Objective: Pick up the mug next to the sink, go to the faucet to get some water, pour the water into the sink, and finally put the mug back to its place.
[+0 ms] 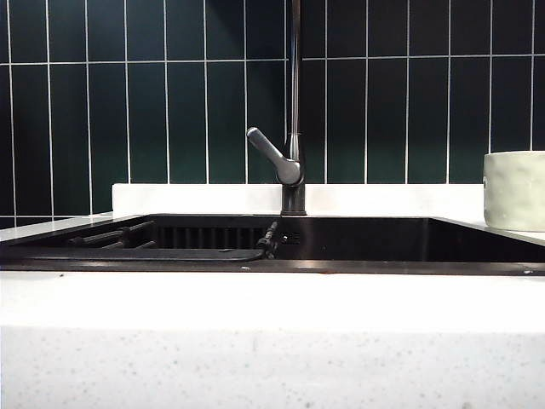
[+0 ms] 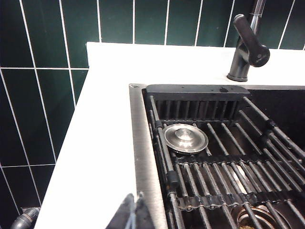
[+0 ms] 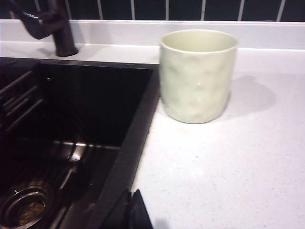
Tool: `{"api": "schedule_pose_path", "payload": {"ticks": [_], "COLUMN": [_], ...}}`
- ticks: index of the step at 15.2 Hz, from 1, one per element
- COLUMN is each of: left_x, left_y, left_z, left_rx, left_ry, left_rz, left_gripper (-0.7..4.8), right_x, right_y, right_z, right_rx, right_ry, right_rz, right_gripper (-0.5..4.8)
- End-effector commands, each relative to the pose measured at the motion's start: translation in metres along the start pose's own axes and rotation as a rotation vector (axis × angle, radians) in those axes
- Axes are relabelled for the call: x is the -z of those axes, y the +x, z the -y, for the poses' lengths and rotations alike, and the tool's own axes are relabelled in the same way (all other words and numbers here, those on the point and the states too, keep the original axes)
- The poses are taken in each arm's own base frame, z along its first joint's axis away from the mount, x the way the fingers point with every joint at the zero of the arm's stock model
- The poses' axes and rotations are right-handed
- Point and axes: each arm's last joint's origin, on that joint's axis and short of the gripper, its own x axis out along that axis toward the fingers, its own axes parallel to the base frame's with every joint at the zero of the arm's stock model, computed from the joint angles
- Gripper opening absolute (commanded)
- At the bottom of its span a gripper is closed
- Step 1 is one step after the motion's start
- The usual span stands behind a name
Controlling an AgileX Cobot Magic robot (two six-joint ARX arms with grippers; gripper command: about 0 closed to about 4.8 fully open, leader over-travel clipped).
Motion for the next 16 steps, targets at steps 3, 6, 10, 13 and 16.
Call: {"api": "schedule_pose_path", "payload": {"ticks": [3,6,10,13,16], "left_x": [-0.0020,-0.0020,-0.0020,-0.0020,-0.0019], "left_y": [-0.0002,-0.0002,-0.0002,-0.0002,-0.0004], "left_z": [0.0001,0.0001,0.0001,0.0001,0.0001], "left_rx": [0.002,0.002,0.002,0.002,0.002], "left_ry": [0.003,0.003,0.003,0.003,0.003], "left_rz": [0.010,0.010,0.010,0.010,0.010], "left_gripper": [-0.06,-0.06,-0.06,-0.06,-0.06], "right_x": [0.0003,0.0003,-0.0002,-0.0058,-0.0067], "right_y": [0.0002,0.0002,-0.0010,-0.0051,-0.0051], "right_z": [-0.0003,-0.0003,-0.0008,-0.0017,-0.0017], "right_rx": [-0.003,-0.003,-0.006,-0.008,-0.008], "right_ry": [-0.001,-0.001,-0.003,-0.014,-0.016], "right_rz": [0.006,0.007,0.017,0.089,0.097], "right_gripper": [-0.06,-0.06,-0.06,-0.06,-0.06]}}
